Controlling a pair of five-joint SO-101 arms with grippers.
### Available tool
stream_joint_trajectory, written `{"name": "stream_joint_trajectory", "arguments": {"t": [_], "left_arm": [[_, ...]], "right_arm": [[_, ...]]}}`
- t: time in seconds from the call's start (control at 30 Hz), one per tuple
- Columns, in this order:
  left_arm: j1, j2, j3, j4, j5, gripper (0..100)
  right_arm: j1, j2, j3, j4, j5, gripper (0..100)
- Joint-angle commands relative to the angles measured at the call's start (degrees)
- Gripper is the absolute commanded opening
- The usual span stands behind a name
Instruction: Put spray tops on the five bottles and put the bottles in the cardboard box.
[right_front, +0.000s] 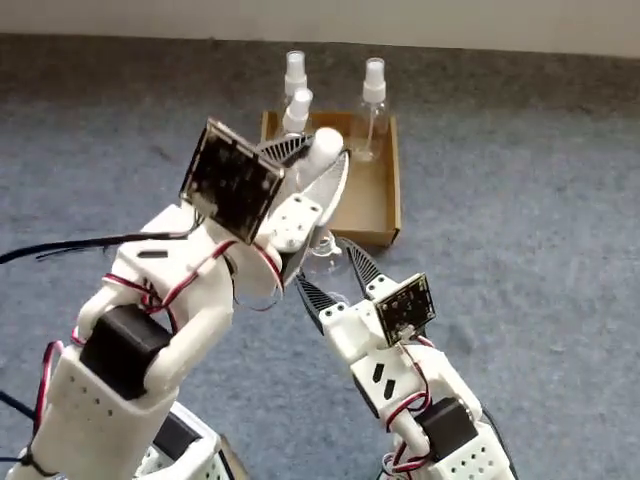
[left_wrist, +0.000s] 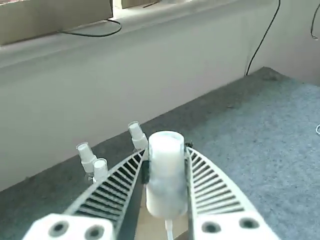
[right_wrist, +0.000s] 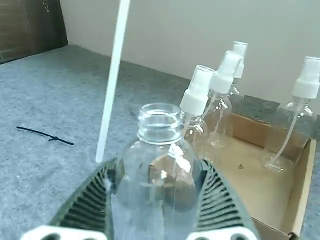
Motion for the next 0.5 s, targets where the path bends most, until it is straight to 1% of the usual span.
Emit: {"name": "stream_joint_trajectory", "arguments": {"t": [0.0,0.07,0.13,0.23,0.37,0.47], "left_arm": [[0.7,-3.9,0.7,-0.5,-0.8,0],[0.7,-4.0,-1.1,-1.4,-1.5,0],[0.7,-3.9,-3.0,-2.6,-4.0,0],[0.7,-3.8,-5.1,-6.0,-6.1,0],[1.1,-1.5,-6.9,-9.4,-5.9,1],[1.2,3.5,-9.2,-9.3,-5.7,1]], "right_arm": [[0.9,-0.7,-0.6,-0.1,-0.8,0.4],[0.9,-0.7,-0.5,-0.1,-0.8,0.4],[0.9,-0.7,-0.5,-0.1,-0.8,0.4],[0.9,-0.7,-0.5,-0.1,-0.8,0.4],[0.9,-0.7,-0.5,-0.1,-0.8,0.4],[0.9,-0.7,-0.4,0.0,-0.8,0.4]]}}
